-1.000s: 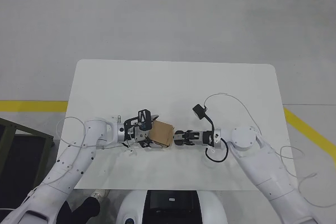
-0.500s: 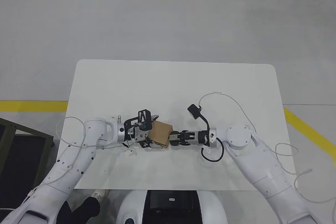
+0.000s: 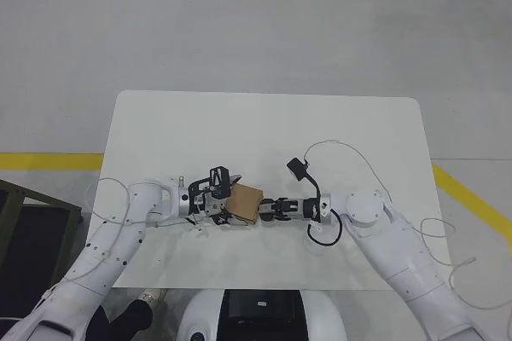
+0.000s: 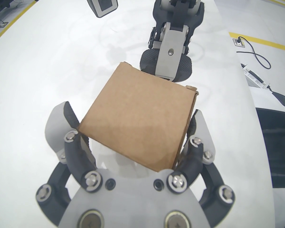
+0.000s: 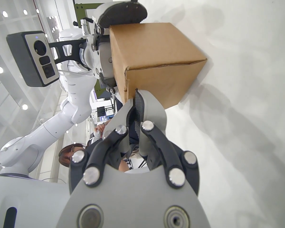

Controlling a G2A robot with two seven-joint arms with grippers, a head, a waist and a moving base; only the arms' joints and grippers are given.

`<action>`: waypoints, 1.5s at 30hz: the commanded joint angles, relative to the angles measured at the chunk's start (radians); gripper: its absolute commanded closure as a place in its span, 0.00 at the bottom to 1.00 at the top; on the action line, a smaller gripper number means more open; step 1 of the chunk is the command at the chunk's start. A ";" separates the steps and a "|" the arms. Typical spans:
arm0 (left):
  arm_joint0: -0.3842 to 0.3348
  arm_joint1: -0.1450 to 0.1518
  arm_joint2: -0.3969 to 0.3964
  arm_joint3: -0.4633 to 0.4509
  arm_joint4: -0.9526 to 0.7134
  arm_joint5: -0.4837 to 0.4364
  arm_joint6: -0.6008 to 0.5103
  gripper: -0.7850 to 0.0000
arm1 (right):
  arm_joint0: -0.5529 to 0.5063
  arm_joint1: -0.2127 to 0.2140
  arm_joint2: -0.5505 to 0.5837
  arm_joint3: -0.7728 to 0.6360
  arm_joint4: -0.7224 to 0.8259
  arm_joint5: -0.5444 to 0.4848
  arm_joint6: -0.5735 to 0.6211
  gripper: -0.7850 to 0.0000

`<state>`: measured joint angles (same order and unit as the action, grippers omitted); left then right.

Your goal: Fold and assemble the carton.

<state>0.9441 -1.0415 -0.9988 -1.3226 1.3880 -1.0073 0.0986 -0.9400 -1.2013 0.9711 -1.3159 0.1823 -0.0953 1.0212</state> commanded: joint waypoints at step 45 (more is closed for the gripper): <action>0.048 0.113 -0.426 0.030 -0.317 0.210 0.045 0.00 | -0.111 0.052 -0.002 -0.445 -0.072 0.014 0.152 0.00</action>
<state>0.9926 -0.9281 -1.4248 -1.2928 1.0706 -0.7976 0.1441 -1.0598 -1.1461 0.9840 -1.7698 0.1122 -0.0816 1.1810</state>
